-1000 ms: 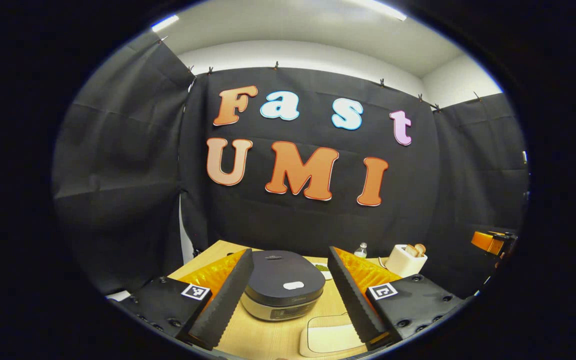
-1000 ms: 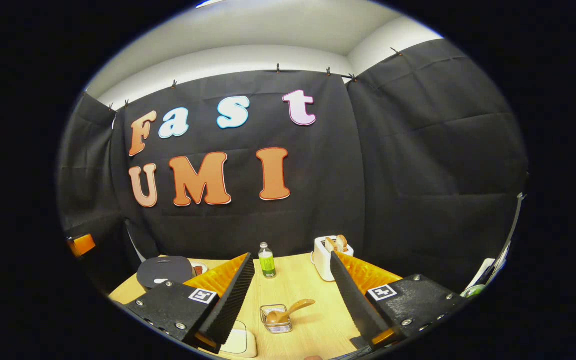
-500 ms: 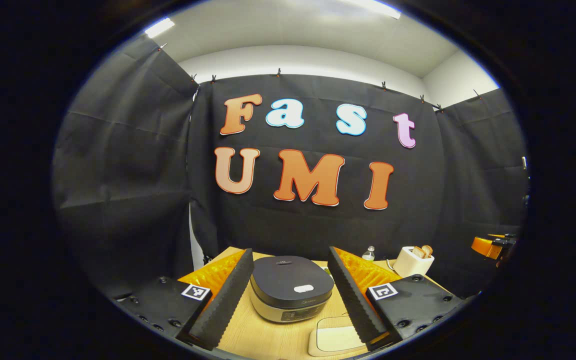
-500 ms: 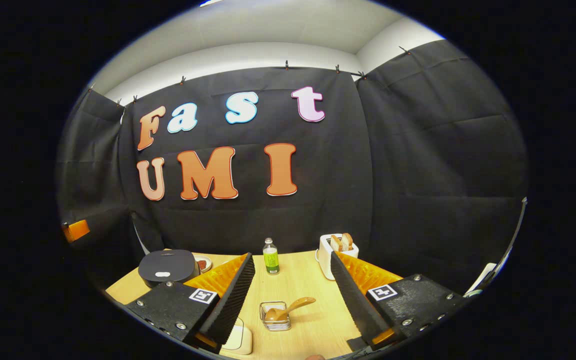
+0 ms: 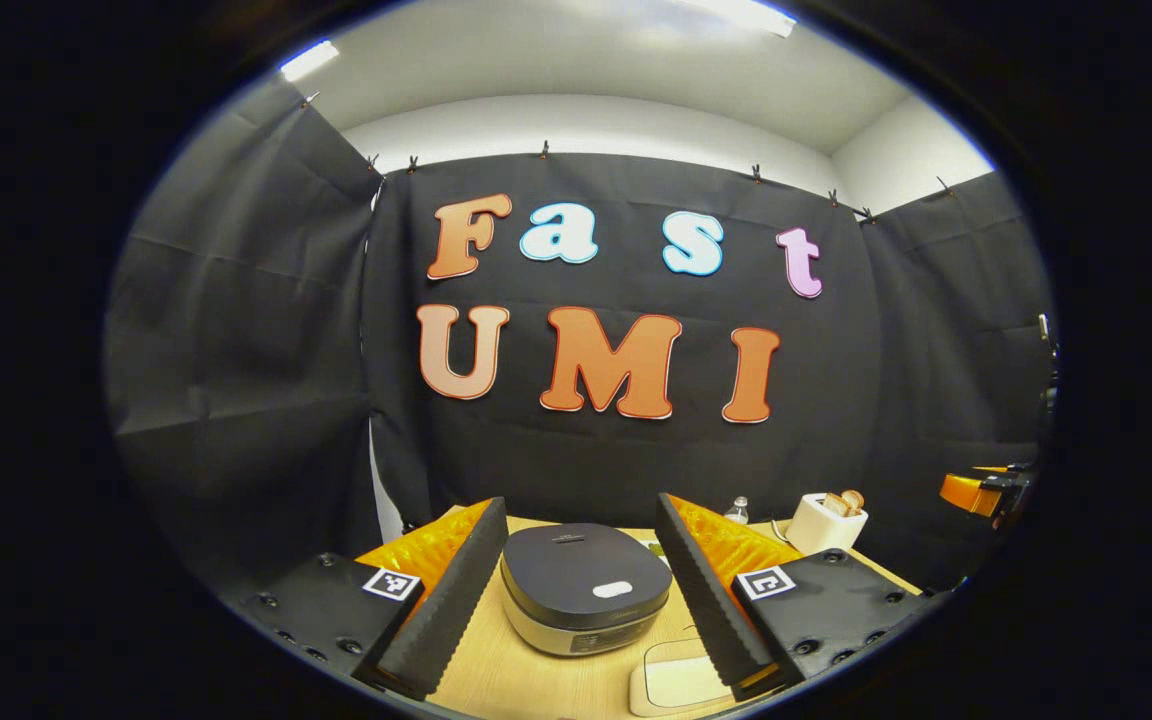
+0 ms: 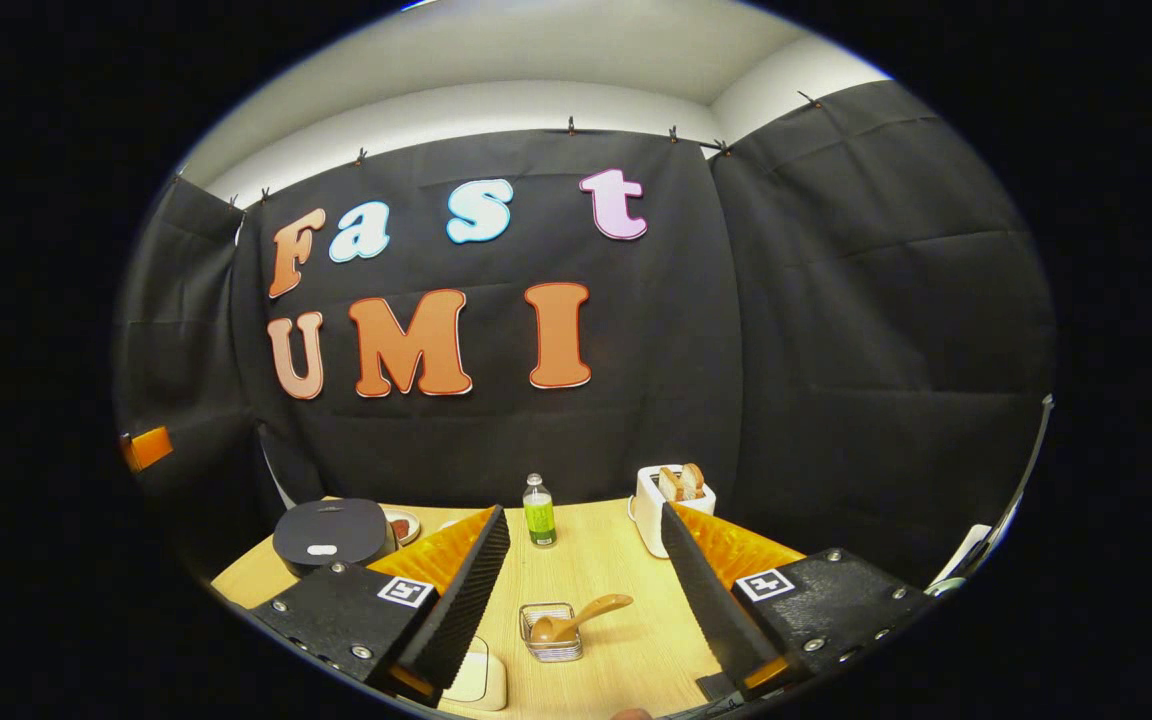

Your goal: Close the left gripper, press the button to open the rice cooker; take a wooden spoon from the chopstick holder with the right hand, scoop a spoonful of rice and pour it into the rice cooker, then put the wooden spoon back into the chopstick holder.

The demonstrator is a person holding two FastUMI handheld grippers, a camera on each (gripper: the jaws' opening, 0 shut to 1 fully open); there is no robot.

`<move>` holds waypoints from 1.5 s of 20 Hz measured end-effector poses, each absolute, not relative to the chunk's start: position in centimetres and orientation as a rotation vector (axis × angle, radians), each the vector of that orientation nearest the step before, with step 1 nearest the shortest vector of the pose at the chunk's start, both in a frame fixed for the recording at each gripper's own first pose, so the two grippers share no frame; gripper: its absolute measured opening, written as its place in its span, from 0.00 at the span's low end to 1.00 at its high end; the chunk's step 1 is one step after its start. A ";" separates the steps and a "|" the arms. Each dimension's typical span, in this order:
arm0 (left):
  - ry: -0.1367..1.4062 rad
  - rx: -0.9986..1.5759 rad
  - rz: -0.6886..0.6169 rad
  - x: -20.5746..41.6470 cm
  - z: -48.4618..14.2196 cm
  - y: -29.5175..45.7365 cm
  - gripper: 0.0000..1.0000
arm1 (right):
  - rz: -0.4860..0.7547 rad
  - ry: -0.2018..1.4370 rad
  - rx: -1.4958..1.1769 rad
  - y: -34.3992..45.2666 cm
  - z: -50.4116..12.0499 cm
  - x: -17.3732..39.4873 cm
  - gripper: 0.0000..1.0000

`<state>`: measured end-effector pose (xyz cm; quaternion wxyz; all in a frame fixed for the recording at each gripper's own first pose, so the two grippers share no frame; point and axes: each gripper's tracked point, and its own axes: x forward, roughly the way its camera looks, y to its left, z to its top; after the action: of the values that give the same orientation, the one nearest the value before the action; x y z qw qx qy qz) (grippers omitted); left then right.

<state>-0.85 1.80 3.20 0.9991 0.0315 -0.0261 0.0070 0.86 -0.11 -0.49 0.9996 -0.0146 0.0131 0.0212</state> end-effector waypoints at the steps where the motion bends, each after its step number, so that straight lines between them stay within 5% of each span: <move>1: -0.055 0.064 0.012 -0.8 3.2 1.9 0.97 | 0.038 0.023 -0.034 -0.4 -0.5 0.8 0.94; 13: -0.067 0.076 0.017 -0.3 3.3 2.0 0.97 | 0.063 0.039 -0.029 0.0 -0.4 1.1 0.94; 16: -0.068 0.082 0.012 -0.3 3.5 1.6 0.87 | 0.069 0.030 -0.040 0.1 -0.3 1.2 1.00; 19: -0.070 0.087 -0.014 -0.4 3.4 1.1 0.71 | 0.077 0.029 -0.044 0.2 -0.2 1.4 0.94; 21: -0.083 0.105 0.033 -0.3 4.0 2.5 0.45 | 0.075 0.029 -0.042 -0.1 -0.2 1.3 1.00; 24: -0.050 0.080 -0.025 0.3 2.6 0.8 0.05 | 0.072 0.035 -0.039 -0.3 -0.4 1.5 0.94; 30: 0.066 0.017 -0.113 3.2 -0.5 -1.0 0.04 | 0.064 0.056 -0.025 -0.8 -1.3 1.7 0.94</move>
<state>3.24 -0.98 -0.54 0.9978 0.0083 0.0331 -0.0565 1.66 -0.78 -1.30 0.9990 -0.0126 0.0279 0.0318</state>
